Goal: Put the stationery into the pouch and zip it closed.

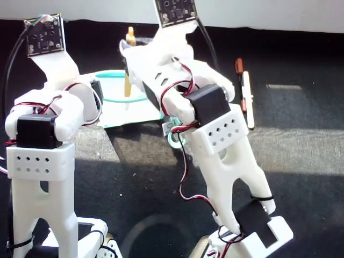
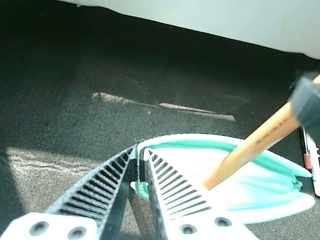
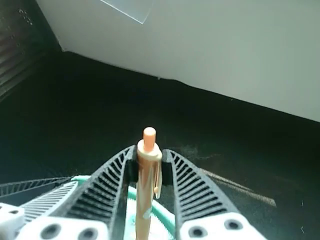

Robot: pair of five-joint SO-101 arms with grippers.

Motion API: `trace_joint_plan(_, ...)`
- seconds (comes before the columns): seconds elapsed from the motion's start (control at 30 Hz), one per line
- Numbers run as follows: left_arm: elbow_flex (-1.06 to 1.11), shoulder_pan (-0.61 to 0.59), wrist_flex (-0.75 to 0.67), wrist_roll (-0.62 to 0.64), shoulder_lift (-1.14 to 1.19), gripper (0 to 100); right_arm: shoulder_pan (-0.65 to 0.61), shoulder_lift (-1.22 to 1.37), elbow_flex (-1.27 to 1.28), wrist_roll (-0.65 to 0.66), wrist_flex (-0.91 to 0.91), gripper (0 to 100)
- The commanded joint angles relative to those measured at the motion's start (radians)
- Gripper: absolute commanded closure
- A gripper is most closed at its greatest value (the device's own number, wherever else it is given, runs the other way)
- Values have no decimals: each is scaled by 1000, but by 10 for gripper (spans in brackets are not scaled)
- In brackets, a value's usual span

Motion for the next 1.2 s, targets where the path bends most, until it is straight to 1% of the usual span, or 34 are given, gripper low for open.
trace_joint_plan(0.0, -2, 21, -6, 9, 19, 991, -28, -5, -33, -2, 59, 993)
trace_joint_plan(0.1, -2, 22, -9, 9, 19, 991, -67, -1, -31, -2, 104, 993)
trace_joint_plan(0.17, -2, 22, -6, 9, 19, 991, -84, -4, -4, 0, 102, 993)
trace_joint_plan(0.43, -2, 19, -2, 9, 18, 991, -90, -15, 99, 0, 91, 991)
trace_joint_plan(0.57, -2, 19, -2, 9, 18, 991, -90, -70, 108, 0, 85, 985)
trace_joint_plan(0.63, -2, 21, -2, 9, 19, 991, -88, -97, 108, 0, 93, 936)
trace_joint_plan(0.77, -2, 21, -6, 9, 19, 991, -88, -148, 108, -2, 159, 756)
trace_joint_plan(0.8, -2, 21, -6, 9, 19, 991, -88, -159, 108, -2, 179, 738)
trace_joint_plan(1.0, -2, 21, -5, 9, 19, 991, -81, -219, 104, -2, 209, 747)
trace_joint_plan(1.07, -2, 21, -2, 9, 19, 991, -59, -245, 94, -2, 193, 747)
trace_joint_plan(1.1, -1, 21, -2, 9, 19, 991, -25, -257, 84, -2, 179, 747)
trace_joint_plan(1.17, -1, 18, 0, 8, 16, 991, 84, -272, 77, -5, 150, 747)
